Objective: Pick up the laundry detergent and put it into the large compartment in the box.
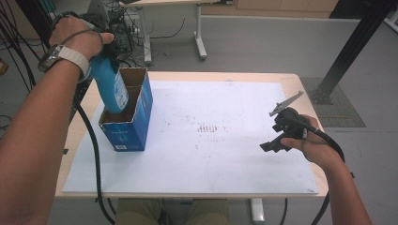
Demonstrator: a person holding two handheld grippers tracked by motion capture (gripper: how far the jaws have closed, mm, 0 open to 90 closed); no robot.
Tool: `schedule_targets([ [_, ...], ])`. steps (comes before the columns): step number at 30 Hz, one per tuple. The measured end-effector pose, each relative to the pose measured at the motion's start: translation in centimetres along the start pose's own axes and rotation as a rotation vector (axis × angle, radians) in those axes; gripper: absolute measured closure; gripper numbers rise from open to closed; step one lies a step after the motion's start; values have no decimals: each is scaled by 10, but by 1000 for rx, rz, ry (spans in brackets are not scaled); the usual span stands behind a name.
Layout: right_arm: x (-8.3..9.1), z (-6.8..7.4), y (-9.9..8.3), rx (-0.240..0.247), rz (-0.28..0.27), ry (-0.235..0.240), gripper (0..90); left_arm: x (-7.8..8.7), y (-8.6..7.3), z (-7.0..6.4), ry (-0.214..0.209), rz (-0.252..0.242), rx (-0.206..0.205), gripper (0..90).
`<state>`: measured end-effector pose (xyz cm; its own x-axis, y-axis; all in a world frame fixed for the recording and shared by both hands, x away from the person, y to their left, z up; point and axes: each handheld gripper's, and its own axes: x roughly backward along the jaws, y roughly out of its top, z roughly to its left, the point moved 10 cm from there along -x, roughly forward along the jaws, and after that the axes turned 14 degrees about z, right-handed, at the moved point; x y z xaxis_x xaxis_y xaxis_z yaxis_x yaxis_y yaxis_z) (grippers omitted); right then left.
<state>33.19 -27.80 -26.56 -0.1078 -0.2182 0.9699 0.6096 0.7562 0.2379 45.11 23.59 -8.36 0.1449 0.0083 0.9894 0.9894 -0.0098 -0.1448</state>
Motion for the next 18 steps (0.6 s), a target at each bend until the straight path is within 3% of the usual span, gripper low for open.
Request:
schedule_targets([
  [18,2,0,-3,-4,-7,-3,91,-17,5,-2,3,1,-11,383],
])
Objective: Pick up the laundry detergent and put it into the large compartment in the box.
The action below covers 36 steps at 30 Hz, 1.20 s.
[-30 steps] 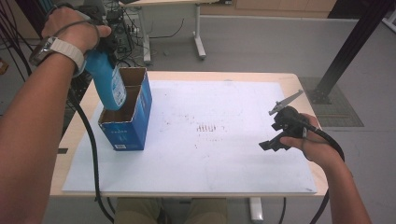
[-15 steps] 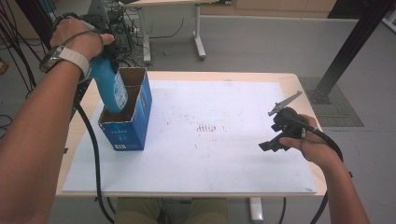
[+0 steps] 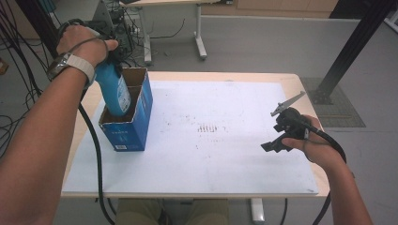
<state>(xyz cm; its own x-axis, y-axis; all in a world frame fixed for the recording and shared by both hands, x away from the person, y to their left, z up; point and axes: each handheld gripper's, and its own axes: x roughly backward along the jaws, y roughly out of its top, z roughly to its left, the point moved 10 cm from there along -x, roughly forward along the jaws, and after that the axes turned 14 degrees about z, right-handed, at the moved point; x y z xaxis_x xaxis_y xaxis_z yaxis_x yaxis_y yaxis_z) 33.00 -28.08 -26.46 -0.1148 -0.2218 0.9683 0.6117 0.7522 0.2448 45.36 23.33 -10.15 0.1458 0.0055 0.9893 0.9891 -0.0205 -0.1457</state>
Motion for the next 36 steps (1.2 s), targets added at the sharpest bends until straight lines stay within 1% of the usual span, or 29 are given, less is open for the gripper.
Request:
schedule_targets([
  [3,-2,0,0,1,2,2,91,-2,0,0,-1,-16,-3,383],
  [10,-2,0,-1,-2,1,4,91,-12,2,1,1,-5,-8,383],
  [18,-4,0,-2,-2,2,6,91,-22,5,2,1,-7,-11,383],
  [20,-4,0,-2,5,1,1,91,-25,7,1,0,-2,-12,383],
  [21,-4,0,-3,-4,2,6,91,-26,7,1,1,0,-12,383],
  [28,-4,0,-4,-7,0,5,91,-34,9,1,1,2,-14,383],
  [36,-4,-1,-9,-15,-7,6,91,-44,11,-1,12,1,-14,383],
])
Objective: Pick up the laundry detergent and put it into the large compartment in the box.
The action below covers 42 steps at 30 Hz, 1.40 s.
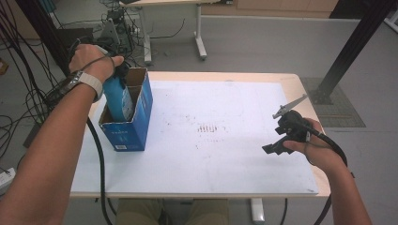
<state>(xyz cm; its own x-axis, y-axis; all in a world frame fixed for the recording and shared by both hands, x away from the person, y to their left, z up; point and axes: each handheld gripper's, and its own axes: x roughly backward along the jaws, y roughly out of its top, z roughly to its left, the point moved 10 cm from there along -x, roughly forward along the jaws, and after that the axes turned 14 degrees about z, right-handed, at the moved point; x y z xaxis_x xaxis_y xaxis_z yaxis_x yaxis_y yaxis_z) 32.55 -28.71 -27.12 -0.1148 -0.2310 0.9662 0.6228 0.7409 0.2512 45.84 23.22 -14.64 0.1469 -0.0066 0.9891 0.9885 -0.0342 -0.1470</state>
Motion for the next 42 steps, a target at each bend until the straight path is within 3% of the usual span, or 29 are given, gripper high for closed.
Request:
schedule_targets([
  [42,-6,0,-4,-13,6,14,91,-53,13,1,2,-1,-23,382],
])
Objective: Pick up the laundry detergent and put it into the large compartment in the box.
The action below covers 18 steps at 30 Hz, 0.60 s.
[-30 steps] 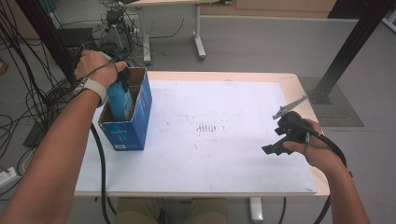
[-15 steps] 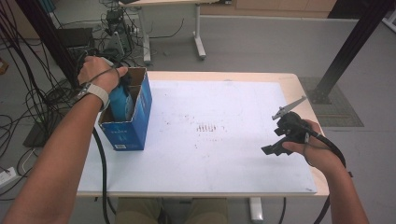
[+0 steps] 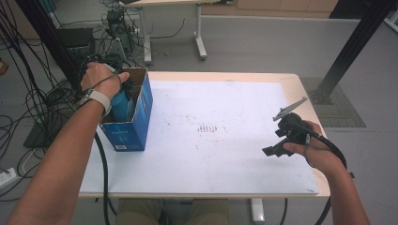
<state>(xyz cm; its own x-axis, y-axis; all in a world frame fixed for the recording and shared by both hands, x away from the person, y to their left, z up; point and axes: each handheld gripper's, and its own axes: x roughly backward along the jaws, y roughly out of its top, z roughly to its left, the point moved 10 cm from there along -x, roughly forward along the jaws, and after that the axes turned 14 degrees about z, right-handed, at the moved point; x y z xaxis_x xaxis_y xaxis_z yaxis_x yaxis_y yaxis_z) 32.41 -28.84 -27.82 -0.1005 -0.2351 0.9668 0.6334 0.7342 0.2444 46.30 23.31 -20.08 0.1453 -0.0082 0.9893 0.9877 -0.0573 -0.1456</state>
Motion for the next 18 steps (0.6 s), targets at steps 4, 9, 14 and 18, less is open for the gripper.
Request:
schedule_targets([
  [4,0,0,-1,-5,0,3,91,-5,1,0,-1,3,0,382],
  [9,0,-1,-2,-1,-3,1,91,-12,2,0,3,10,-5,382],
  [14,-3,-1,-2,-9,3,5,91,-18,3,-1,-1,13,-6,382],
  [18,-2,-1,-2,-4,1,6,91,-22,3,-1,5,19,-10,382],
])
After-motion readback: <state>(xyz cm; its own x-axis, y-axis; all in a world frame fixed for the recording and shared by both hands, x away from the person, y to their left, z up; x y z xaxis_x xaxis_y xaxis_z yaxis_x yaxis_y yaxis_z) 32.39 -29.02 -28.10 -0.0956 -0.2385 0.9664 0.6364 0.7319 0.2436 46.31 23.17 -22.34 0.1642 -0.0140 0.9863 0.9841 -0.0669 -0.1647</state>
